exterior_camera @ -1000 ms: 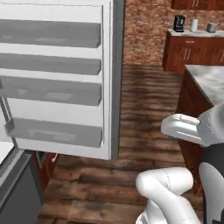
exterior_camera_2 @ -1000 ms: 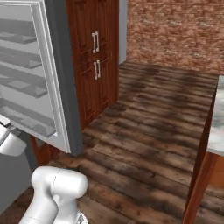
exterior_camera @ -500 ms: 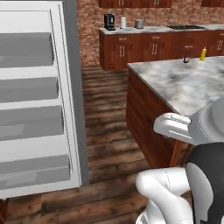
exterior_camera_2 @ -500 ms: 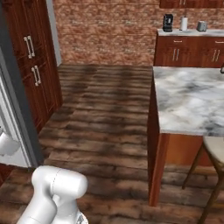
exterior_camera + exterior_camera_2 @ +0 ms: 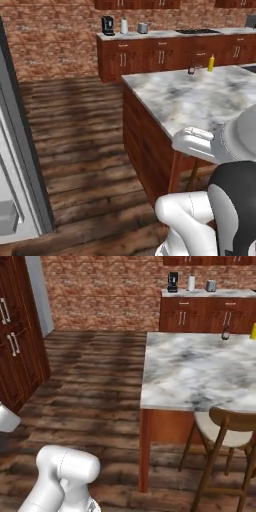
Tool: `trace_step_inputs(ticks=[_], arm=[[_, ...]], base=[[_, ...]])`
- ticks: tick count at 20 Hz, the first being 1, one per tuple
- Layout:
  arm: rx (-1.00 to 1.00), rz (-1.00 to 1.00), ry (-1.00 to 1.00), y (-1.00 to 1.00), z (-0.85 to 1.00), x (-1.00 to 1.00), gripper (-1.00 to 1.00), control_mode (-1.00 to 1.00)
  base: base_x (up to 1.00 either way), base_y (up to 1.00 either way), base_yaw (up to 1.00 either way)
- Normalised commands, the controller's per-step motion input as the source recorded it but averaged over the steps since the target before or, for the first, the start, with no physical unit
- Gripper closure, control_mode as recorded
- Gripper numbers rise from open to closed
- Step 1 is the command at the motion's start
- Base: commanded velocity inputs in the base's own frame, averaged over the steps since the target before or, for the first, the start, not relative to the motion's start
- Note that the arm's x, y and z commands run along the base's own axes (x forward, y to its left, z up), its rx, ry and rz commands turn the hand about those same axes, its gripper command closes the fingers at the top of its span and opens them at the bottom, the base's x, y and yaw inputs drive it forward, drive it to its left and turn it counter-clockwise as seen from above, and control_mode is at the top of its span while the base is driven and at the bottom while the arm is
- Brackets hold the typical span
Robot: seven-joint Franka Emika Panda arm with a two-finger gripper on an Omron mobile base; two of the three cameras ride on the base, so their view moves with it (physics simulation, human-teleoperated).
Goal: Place the ketchup and mustard from the counter to the top shelf of the fridge. If the existing items in the fridge are on the top shelf, move them to other shelves.
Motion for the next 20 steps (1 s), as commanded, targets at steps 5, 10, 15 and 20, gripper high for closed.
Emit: trace_step_inputs(ticks=[5,10,15,20], arm=[[0.00,0.00,0.00,0.00,0.00,0.00,-1.00,1.00],[0.00,0.00,0.00,0.00,0.00,0.00,-1.00,1.00],[0.00,0.00,0.00,0.00,0.00,0.00,-1.00,1.00],[0.00,0.00,0.00,0.00,0.00,0.00,-1.00,1.00]], base=[[0.81,-0.02,-0.01],[0.86,0.08,0.00],[0.74,0.24,0.04],[0.58,0.51,0.23]])
